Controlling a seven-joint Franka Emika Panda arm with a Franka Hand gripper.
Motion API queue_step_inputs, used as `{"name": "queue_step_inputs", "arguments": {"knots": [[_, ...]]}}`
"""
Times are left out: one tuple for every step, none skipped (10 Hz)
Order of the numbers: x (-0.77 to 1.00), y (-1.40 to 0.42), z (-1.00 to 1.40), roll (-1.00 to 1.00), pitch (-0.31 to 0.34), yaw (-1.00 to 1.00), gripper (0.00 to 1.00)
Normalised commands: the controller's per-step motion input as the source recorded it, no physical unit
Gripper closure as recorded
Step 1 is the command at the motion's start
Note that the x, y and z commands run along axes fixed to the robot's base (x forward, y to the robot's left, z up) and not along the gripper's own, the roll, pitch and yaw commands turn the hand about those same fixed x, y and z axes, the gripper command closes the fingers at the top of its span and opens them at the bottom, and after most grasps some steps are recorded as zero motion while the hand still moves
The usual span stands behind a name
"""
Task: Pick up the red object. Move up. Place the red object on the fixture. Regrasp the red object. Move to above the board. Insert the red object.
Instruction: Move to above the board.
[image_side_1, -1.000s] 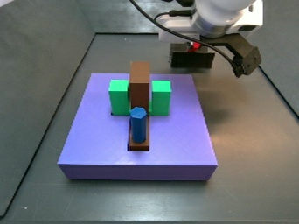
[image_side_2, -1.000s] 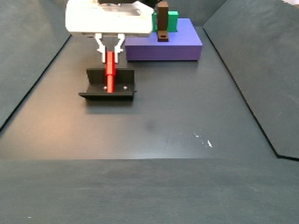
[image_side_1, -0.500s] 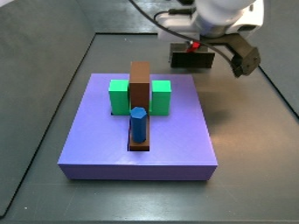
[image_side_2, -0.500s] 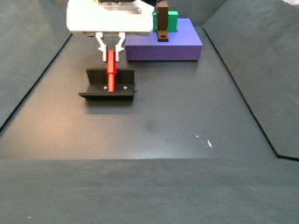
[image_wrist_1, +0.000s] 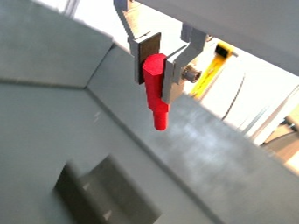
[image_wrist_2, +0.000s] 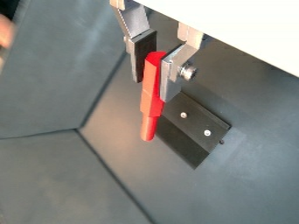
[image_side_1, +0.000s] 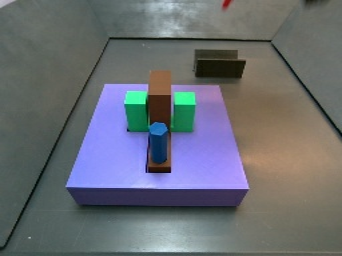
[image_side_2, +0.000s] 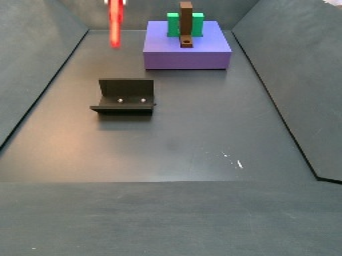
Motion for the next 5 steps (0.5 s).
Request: {"name": "queue_step_inputs", "arguments": {"knots": [[-0.01,-0.01,1.4,-0.02,0.045,-0.03,1.0],[0.0,-0.01,0.89,-0.02,0.061,-0.02,1.0],[0.03,-0.01,0.35,0.0,0.079,-0.01,1.0],[0.04,-0.01,0.21,0.01,0.085,0.0,1.0],[-0.98,-1.4,0.3,-1.0,0.126,-0.08,1.0]]}}
